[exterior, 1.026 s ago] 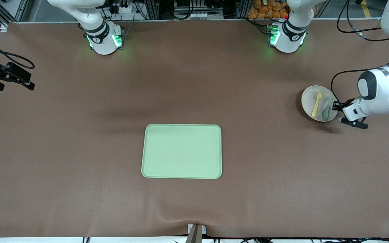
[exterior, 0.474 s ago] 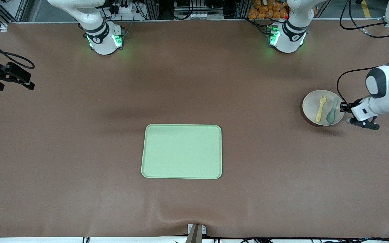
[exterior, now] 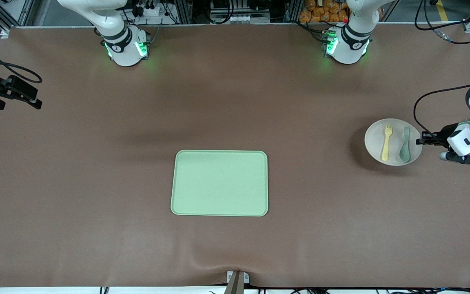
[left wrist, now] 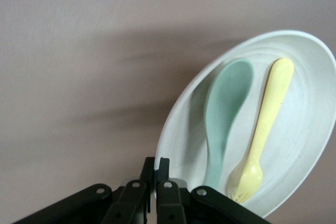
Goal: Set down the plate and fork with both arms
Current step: 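Carry the plate with the left gripper onto the green tray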
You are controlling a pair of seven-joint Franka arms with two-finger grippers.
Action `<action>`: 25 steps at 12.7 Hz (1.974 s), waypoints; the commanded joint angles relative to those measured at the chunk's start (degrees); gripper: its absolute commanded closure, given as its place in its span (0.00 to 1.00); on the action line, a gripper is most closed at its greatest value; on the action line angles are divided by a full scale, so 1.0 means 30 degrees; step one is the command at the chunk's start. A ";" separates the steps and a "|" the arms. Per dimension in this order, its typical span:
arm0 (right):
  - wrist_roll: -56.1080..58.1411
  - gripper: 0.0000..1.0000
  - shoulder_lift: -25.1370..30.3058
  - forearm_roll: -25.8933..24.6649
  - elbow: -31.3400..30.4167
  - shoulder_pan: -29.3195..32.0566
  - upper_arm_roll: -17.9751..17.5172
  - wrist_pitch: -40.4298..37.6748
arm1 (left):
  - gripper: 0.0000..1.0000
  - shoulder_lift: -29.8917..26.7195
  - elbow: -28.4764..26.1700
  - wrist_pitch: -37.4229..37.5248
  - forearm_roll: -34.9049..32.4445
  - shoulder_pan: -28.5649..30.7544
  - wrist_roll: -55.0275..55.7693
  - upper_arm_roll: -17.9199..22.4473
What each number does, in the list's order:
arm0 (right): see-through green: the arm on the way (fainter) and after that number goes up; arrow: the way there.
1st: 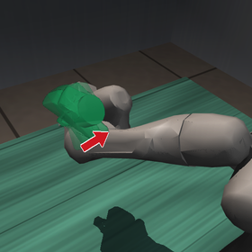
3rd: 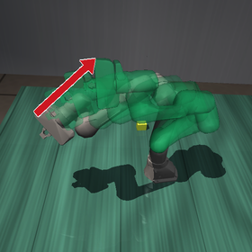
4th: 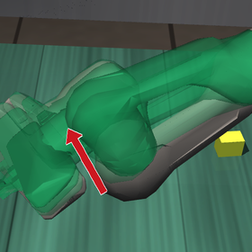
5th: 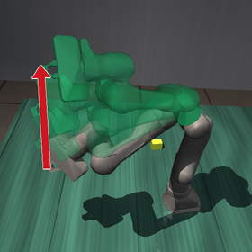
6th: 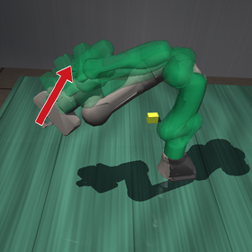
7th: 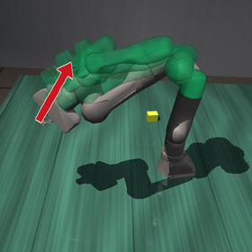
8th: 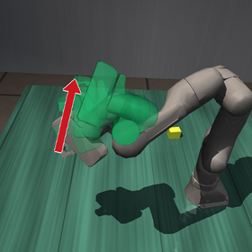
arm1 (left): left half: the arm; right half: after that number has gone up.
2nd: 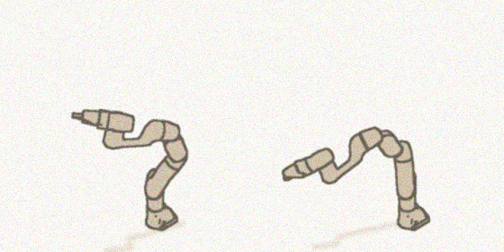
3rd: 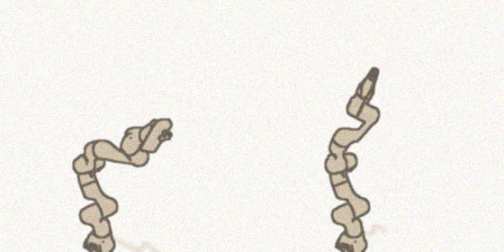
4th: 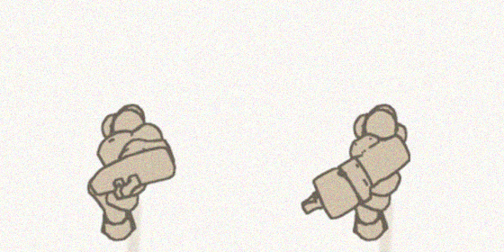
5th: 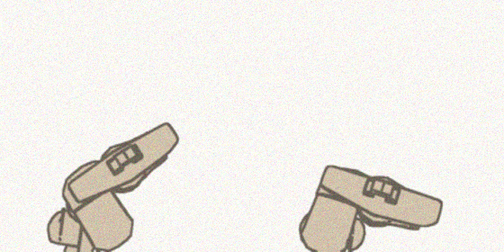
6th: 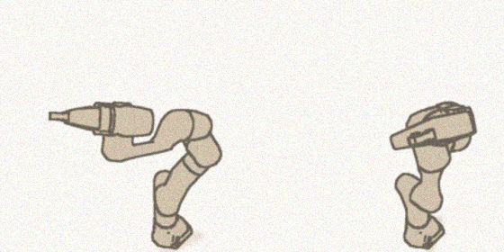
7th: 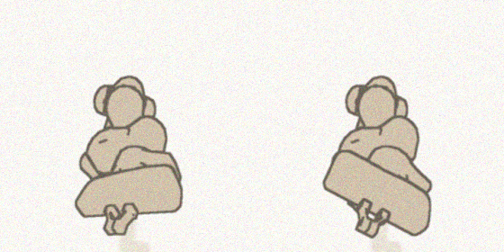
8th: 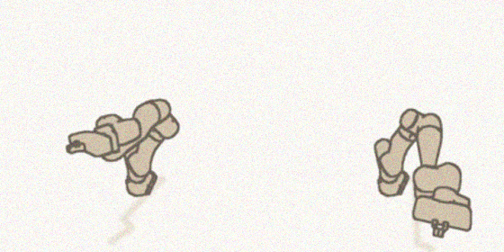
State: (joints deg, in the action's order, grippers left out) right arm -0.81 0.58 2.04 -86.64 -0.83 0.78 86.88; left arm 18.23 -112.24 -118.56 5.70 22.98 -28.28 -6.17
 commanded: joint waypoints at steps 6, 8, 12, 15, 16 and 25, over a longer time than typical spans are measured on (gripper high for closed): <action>0.0183 0.00 0.0305 0.0227 -0.0241 -0.0074 0.0151 -0.0074 | 1.00 0.5079 0.8608 0.2605 0.0560 -0.5337 0.9212 -0.2366; 0.0183 0.00 0.0305 0.0256 -0.0241 -0.0103 0.0151 -0.0045 | 1.00 0.6397 1.0247 0.2518 0.1025 -0.7504 1.1203 -0.2367; 0.0183 0.00 0.0305 0.0227 -0.0241 -0.0103 0.0151 -0.0074 | 1.00 0.7339 1.1104 0.0882 0.2019 -1.0584 1.5103 -0.2367; 0.0183 0.00 0.0275 0.0227 -0.0212 -0.0074 0.0180 -0.0045 | 1.00 0.8041 1.1104 -0.0699 0.3107 -1.2751 1.7299 -0.2337; 0.0183 0.00 0.0275 0.0227 -0.0183 -0.0103 0.0151 -0.0016 | 1.00 0.8450 1.1104 -0.1663 0.3109 -1.3512 1.8119 -0.2337; 0.0885 0.00 -0.0339 0.0256 -0.0036 -0.0162 0.0151 0.0305 | 1.00 1.0416 1.1134 -0.6355 0.3109 -1.5365 1.9242 -0.2308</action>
State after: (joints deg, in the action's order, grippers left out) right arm 0.34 0.19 2.07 -86.67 -1.25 0.89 87.05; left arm 47.91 -80.76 -135.28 13.80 -21.55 28.64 -13.77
